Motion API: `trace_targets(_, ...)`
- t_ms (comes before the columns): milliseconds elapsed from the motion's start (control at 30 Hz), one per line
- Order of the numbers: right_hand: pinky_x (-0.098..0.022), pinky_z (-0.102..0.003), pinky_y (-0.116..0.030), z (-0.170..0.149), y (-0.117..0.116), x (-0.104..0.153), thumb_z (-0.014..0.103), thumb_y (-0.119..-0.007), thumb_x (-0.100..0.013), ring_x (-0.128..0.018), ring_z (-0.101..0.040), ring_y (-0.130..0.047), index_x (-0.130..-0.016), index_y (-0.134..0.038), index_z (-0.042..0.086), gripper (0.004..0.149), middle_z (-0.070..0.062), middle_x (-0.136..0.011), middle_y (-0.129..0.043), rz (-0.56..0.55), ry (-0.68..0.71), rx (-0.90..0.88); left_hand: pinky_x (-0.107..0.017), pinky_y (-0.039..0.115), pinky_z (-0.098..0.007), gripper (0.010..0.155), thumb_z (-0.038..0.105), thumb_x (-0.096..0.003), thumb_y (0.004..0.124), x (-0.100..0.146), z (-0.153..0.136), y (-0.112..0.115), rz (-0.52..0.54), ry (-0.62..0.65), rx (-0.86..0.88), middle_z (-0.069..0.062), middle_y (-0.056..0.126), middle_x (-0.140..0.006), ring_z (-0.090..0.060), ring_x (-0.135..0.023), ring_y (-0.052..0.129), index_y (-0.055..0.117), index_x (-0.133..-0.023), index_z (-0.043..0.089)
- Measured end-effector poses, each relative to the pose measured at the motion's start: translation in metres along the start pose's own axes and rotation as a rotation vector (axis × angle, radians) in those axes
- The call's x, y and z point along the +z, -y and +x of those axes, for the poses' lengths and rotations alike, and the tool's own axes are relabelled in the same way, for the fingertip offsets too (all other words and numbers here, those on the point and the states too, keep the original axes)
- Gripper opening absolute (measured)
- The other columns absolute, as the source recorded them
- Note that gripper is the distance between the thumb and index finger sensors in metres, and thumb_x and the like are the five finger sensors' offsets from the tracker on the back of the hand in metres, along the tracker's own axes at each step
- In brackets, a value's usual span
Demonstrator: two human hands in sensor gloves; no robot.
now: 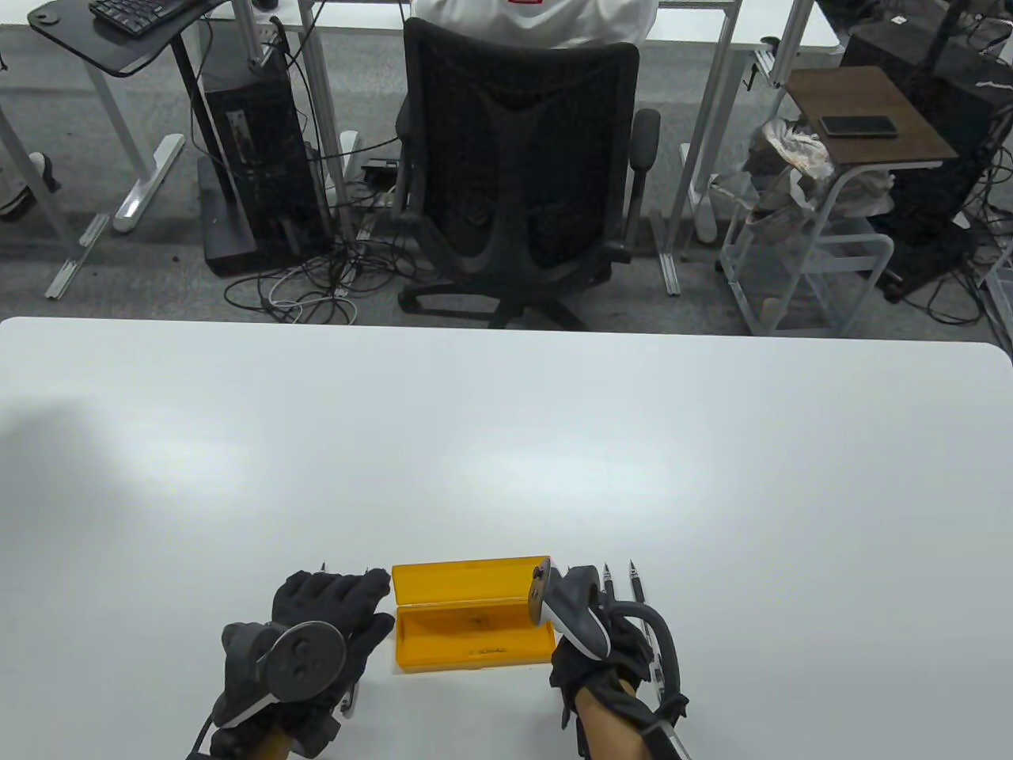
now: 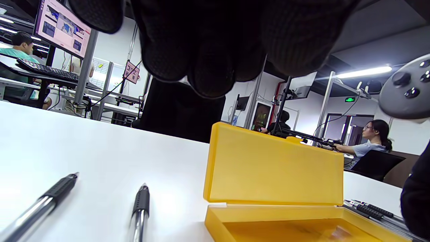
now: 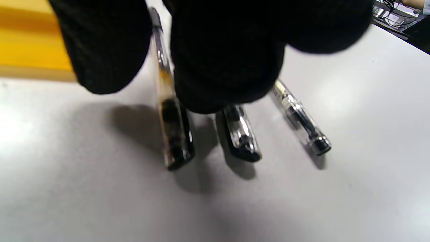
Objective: Cap pen on the opposite end
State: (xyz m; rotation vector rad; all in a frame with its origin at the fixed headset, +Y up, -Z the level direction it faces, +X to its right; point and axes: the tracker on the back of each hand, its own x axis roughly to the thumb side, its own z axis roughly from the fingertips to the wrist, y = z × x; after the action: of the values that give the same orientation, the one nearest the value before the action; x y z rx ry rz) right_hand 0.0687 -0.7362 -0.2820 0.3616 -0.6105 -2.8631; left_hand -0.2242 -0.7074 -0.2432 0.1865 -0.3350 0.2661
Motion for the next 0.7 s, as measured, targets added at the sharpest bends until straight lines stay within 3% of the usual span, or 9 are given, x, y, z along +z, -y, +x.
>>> trace_targets(133, -0.024, -0.036, -0.087, -0.010, 0.014, 0.006, 0.046, -0.091, -0.036, -0.030, -0.016, -0.102, -0.088, -0.083, 0.002, 0.069, -0.011, -0.059, -0.103, -0.068, -0.005, -0.089, -0.069, 0.051, -0.069, 0.058, 0.041, -0.0503, 0.084, 0.001, 0.000, -0.004, 0.005, -0.026, -0.020, -0.014, 0.089, -0.094, -0.039, -0.086, 0.081, 0.077, -0.101, 0.014)
trace_targets(267, -0.032, -0.041, -0.086, -0.023, 0.032, 0.017, 0.047, -0.090, -0.036, -0.043, -0.024, -0.102, -0.096, -0.077, 0.004, 0.075, -0.014, -0.071, -0.099, -0.280, -0.035, -0.157, -0.069, 0.052, -0.070, 0.064, 0.045, -0.0509, 0.082, 0.001, -0.001, -0.006, -0.072, -0.184, -0.101, -0.018, 0.084, -0.100, -0.043, -0.089, 0.078, 0.072, -0.105, 0.012)
trace_targets(333, -0.046, -0.051, -0.081, -0.026, 0.038, 0.022, 0.048, -0.088, -0.037, -0.070, -0.038, -0.094, -0.103, -0.069, 0.012, 0.078, -0.018, -0.091, -0.087, -0.349, -0.014, -0.180, -0.069, 0.051, -0.071, 0.072, 0.051, -0.0514, 0.079, 0.000, -0.001, -0.004, -0.179, -0.249, -0.113, -0.021, 0.077, -0.107, -0.048, -0.096, 0.073, 0.064, -0.110, 0.012)
trace_targets(400, -0.066, -0.069, -0.055, -0.025, 0.039, 0.025, 0.050, -0.081, -0.041, -0.103, -0.051, -0.053, -0.105, -0.068, 0.024, 0.071, -0.017, -0.114, -0.059, -0.362, 0.082, -0.220, -0.069, 0.047, -0.077, 0.088, 0.060, -0.0493, 0.078, 0.000, -0.001, 0.001, -0.298, -0.226, -0.061, -0.026, 0.055, -0.121, -0.059, -0.106, 0.055, 0.045, -0.117, 0.015)
trace_targets(467, -0.068, -0.074, -0.042, -0.022, 0.040, 0.025, 0.050, -0.077, -0.042, -0.106, -0.051, -0.031, -0.103, -0.071, 0.027, 0.066, -0.013, -0.119, -0.040, -0.361, 0.143, -0.260, -0.064, 0.034, -0.088, 0.098, 0.069, -0.0489, 0.073, 0.000, 0.001, 0.006, -0.412, -0.159, -0.012, -0.026, 0.016, -0.126, -0.074, -0.104, 0.018, 0.023, -0.120, 0.023)
trace_targets(567, -0.067, -0.076, -0.039, -0.020, 0.039, 0.025, 0.055, -0.072, -0.042, -0.105, -0.055, -0.028, -0.112, -0.054, 0.022, 0.080, -0.019, -0.119, -0.033, -0.315, 0.121, -0.188, -0.054, 0.021, -0.094, 0.101, 0.076, -0.0487, 0.065, -0.001, -0.001, 0.008, -0.441, -0.154, -0.019, -0.031, -0.006, -0.119, -0.080, -0.093, -0.003, 0.012, -0.119, 0.025)
trace_targets(633, -0.067, -0.076, -0.039, -0.021, 0.039, 0.025, 0.056, -0.072, -0.042, -0.105, -0.055, -0.029, -0.112, -0.055, 0.022, 0.080, -0.019, -0.119, -0.034, -0.318, 0.115, -0.187, -0.052, 0.018, -0.094, 0.100, 0.075, -0.0494, 0.064, 0.000, -0.002, 0.007, -0.432, -0.194, -0.002, -0.032, -0.005, -0.119, -0.079, -0.093, -0.004, 0.013, -0.119, 0.025)
trace_targets(700, -0.068, -0.076, -0.039, -0.024, 0.039, 0.025, 0.055, -0.073, -0.041, -0.105, -0.055, -0.030, -0.111, -0.059, 0.022, 0.078, -0.018, -0.119, -0.037, -0.325, 0.116, -0.204, -0.054, 0.020, -0.092, 0.093, 0.068, -0.0522, 0.068, -0.001, -0.003, 0.004, -0.376, -0.246, -0.007, -0.034, 0.013, -0.123, -0.078, -0.097, 0.007, 0.023, -0.120, 0.021)
